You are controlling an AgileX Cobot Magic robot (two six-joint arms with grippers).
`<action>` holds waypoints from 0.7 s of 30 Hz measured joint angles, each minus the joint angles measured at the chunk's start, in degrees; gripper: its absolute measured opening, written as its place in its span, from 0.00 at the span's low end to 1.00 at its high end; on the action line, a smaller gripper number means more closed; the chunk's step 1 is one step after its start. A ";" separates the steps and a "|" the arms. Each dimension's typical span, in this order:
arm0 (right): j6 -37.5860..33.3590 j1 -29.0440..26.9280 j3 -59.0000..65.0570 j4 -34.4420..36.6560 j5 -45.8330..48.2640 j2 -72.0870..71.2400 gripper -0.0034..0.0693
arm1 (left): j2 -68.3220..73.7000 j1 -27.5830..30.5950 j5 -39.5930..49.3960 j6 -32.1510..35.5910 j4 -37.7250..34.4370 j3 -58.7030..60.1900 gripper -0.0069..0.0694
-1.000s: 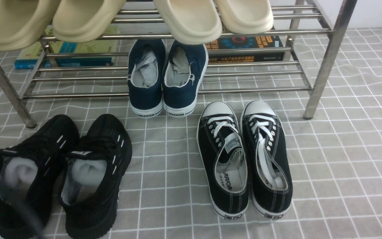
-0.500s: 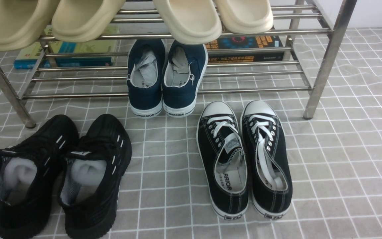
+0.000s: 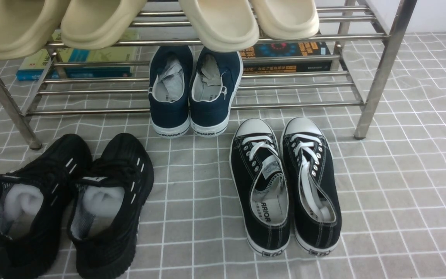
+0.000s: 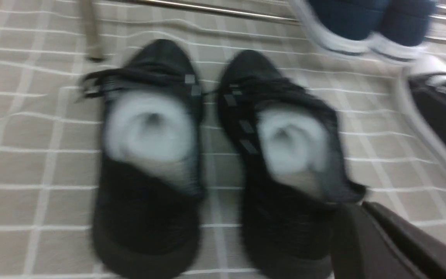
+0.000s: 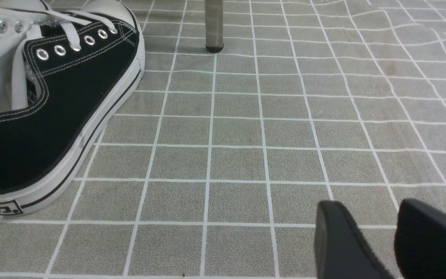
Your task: Take the shoes off the shelf with your hand from the grey coffee tablecloth.
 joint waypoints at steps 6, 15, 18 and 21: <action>-0.06 0.00 0.00 0.00 0.00 0.00 0.38 | -5.00 7.42 -2.58 -0.72 2.79 5.96 0.13; -0.06 0.00 0.00 0.00 0.00 0.00 0.38 | -7.82 7.82 -8.05 -0.86 4.07 14.58 0.14; -0.06 0.00 0.00 0.00 0.00 0.00 0.38 | -7.83 7.82 -9.82 -0.86 4.23 16.10 0.14; -0.06 0.00 0.00 0.00 0.00 0.00 0.38 | -7.88 7.82 -9.94 -0.86 4.48 16.10 0.14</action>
